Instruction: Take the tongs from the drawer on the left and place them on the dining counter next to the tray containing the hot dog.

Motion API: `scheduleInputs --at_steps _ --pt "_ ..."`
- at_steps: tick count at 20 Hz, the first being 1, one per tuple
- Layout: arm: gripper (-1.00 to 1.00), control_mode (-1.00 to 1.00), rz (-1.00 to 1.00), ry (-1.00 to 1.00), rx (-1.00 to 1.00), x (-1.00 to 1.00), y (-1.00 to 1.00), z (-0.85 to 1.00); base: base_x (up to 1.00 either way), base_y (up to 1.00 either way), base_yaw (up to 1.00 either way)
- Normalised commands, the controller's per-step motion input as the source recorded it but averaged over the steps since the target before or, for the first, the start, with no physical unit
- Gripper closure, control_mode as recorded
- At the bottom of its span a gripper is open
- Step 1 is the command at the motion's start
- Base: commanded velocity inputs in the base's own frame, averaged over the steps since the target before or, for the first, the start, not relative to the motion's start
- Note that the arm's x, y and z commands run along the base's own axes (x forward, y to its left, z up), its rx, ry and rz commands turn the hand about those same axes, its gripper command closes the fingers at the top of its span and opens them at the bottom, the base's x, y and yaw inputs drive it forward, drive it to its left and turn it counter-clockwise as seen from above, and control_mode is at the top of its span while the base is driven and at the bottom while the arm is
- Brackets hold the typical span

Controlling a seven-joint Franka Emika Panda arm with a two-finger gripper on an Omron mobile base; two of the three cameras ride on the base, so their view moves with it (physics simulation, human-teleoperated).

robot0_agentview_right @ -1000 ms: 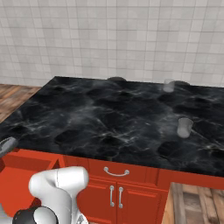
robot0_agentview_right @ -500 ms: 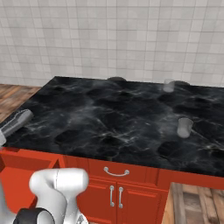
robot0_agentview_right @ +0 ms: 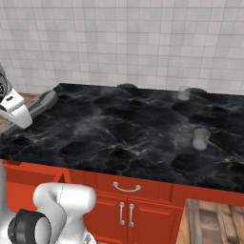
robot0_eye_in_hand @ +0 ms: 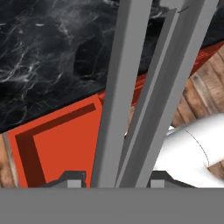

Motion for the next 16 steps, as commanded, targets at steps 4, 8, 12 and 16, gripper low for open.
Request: scheduleInputs --at_steps 4,8,12,16 --pt "1.0 -1.0 0.06 0.0 0.0 0.1 -0.69 0.34 0.0 0.0 0.0" --pt "1.0 -1.0 0.13 -0.02 0.0 0.01 -0.56 0.09 0.0 0.0 0.0" --pt "1.0 -1.0 0.05 -0.03 0.0 0.0 -0.41 0.02 0.0 0.0 0.0" --pt "1.0 -1.0 0.03 -0.03 0.0 0.0 -0.38 0.0 0.0 0.0 0.0"
